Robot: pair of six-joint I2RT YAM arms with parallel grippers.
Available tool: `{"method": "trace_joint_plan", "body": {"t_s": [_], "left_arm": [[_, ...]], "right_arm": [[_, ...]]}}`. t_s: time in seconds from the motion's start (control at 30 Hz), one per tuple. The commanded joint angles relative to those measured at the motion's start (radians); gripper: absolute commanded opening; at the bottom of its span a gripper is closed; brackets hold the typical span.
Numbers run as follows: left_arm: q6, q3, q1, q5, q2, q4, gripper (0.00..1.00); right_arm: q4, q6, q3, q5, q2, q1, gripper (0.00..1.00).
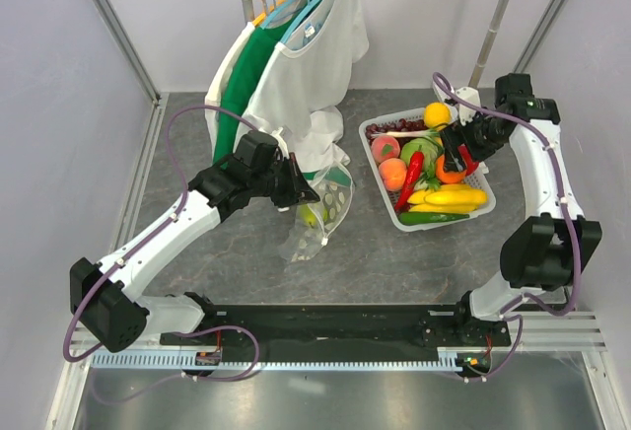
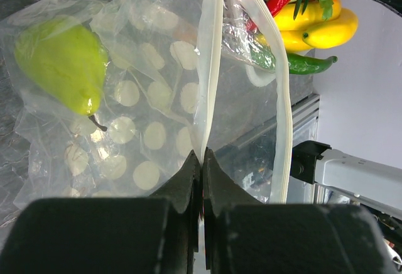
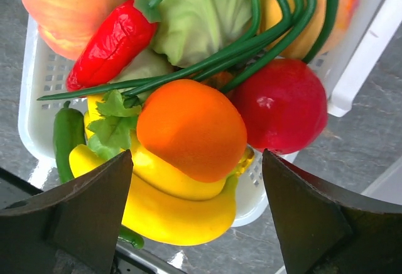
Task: Place the food in the zip-top bag and seal the zipper
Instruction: Pick up the fake fruit from the bin.
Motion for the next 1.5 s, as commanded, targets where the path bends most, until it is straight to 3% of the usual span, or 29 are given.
{"method": "trace_joint_plan", "body": {"t_s": [0.0, 0.5, 0.63, 0.73, 1.0, 1.23, 1.3, 1.33, 1.47], "left_arm": [[0.029, 0.003, -0.002, -0.013, 0.005, 0.045, 0.02], [0.031, -0.002, -0.002, -0.009, 0.012, 0.045, 0.02], [0.035, 0.000, -0.002, -0.009, 0.017, 0.045, 0.02], [0.038, 0.001, -0.002, -0.009, 0.018, 0.045, 0.02], [0.043, 0.001, -0.002, -0.010, 0.021, 0.044, 0.02], [0.045, 0.004, -0.002, -0.001, 0.029, 0.042, 0.02], [0.045, 0.006, -0.002, -0.001, 0.031, 0.042, 0.02], [0.045, 0.006, -0.002, -0.001, 0.031, 0.044, 0.02], [0.046, 0.003, -0.002, -0.007, 0.031, 0.044, 0.02]], "right_arm": [[-0.025, 0.036, 0.020, -0.052, 0.010, 0.003, 0.91], [0.003, 0.039, -0.025, -0.066, 0.044, 0.008, 0.91], [0.004, 0.045, -0.033, -0.066, 0.036, 0.016, 0.84], [0.003, 0.047, -0.023, -0.067, 0.030, 0.016, 0.71], [-0.026, 0.035, 0.044, -0.070, 0.011, 0.016, 0.50], [-0.034, 0.004, 0.038, -0.073, 0.025, 0.017, 0.58], [-0.034, 0.001, 0.036, -0.078, 0.034, 0.023, 0.67], [-0.032, -0.005, 0.035, -0.075, 0.037, 0.025, 0.81], [-0.019, -0.016, 0.007, -0.052, 0.048, 0.039, 0.88]]}}
